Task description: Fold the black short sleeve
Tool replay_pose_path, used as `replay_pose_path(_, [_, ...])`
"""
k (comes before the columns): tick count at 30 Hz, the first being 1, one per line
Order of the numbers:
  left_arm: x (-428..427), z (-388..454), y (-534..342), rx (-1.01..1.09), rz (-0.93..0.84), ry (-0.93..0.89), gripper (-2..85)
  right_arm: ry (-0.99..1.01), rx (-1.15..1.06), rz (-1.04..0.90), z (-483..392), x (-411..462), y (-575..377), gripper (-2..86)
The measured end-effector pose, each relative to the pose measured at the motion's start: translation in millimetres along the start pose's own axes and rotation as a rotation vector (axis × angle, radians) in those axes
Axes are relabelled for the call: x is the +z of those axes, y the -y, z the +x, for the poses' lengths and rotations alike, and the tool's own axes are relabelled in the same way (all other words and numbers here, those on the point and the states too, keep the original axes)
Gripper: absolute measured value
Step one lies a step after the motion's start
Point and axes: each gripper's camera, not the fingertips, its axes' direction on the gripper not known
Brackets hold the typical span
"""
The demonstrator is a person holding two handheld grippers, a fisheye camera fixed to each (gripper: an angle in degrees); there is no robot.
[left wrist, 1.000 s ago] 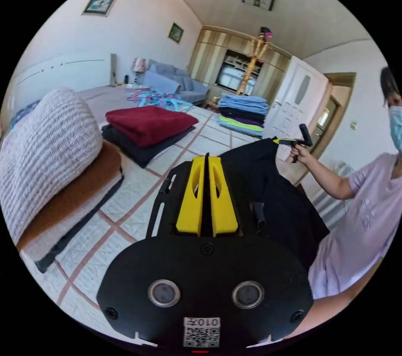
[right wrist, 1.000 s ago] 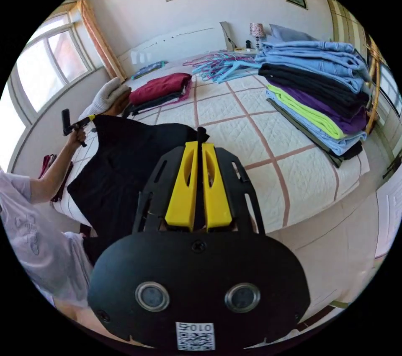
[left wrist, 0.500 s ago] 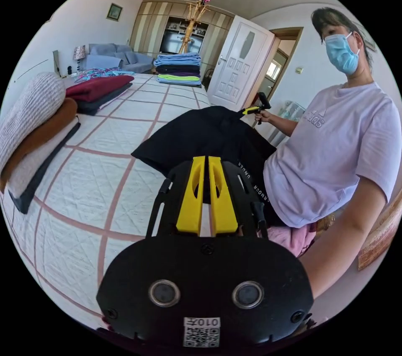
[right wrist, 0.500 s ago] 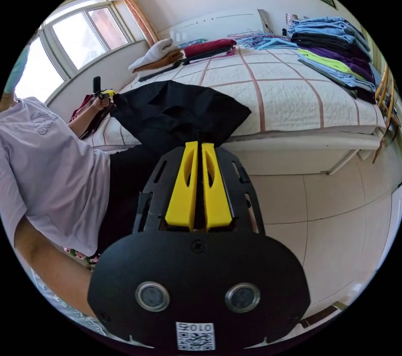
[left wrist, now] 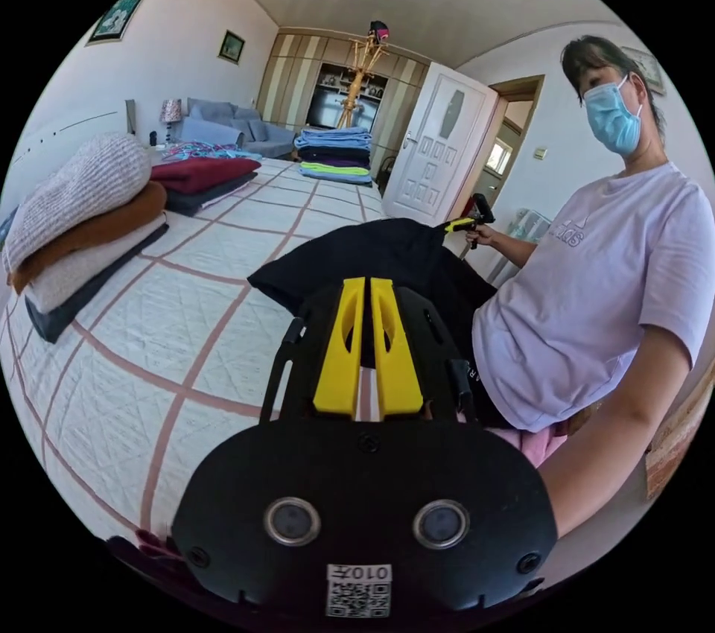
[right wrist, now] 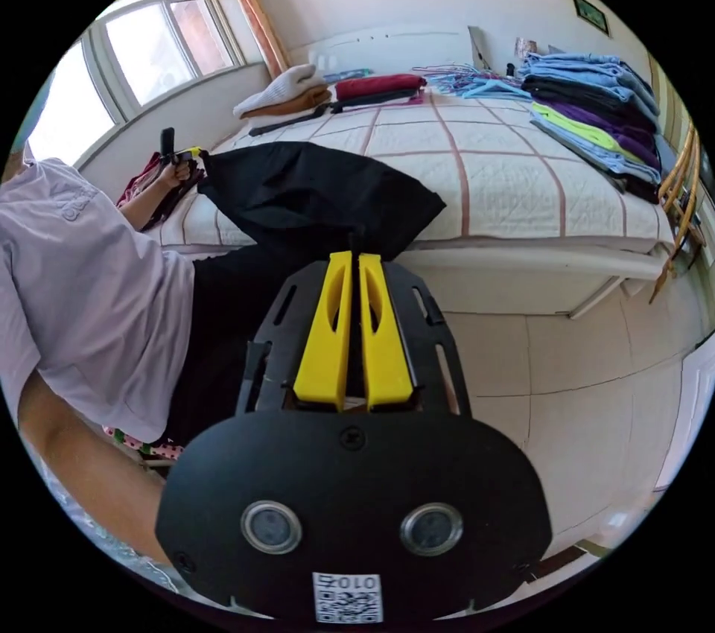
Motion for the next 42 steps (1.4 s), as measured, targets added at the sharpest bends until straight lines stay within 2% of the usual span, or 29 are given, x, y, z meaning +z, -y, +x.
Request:
replay_pose_path(6, [10, 30, 3, -0.13, -0.111, 0.163, 1.8, -0.08, 0.032, -0.176, -14, 20, 1, 4.3])
replay_pose_path(10, [-1, 82, 15, -0.135, -0.156, 0.384, 3.4, -0.171, 0.066, -0.14, -29, 3, -5, 5.6])
replay_pose_path(14, [3, 122, 37, -0.04, -0.201, 0.5, 4.2, -0.28, 0.045, -0.041, -55, -5, 10, 6.4])
replay_pose_path(17, [32, 138, 57, 0.106, -0.298, 0.472, 4.4, -0.273, -0.12, -0.003, -92, 14, 47, 6.6])
replay_pose_path(20, [79, 140, 68, 0.216, -0.437, 0.405, 4.4, -0.264, -0.273, -0.107, -118, 54, 85, 6.9])
replay_pose_path(24, [120, 147, 78, 0.327, -0.532, 0.351, 3.8, -0.226, -0.372, -0.209, -129, 90, 118, 7.3])
replay_pose_path(27, [136, 144, 81, 0.337, -0.57, 0.313, 3.0, -0.251, -0.413, -0.253, -132, 109, 135, 7.5])
replay_pose_path(33, [133, 135, 83, 0.271, -0.519, 0.27, 0.4, -0.217, -0.426, -0.38, -137, 139, 146, 4.8])
replay_pose_path(37, [111, 135, 82, 0.251, -0.412, 0.249, -0.1, -0.242, -0.407, -0.276, -151, 109, 136, 2.8])
replay_pose_path(42, [106, 127, 74, 0.211, -0.408, 0.245, -0.1, -0.23, -0.392, -0.254, -155, 99, 112, 2.1])
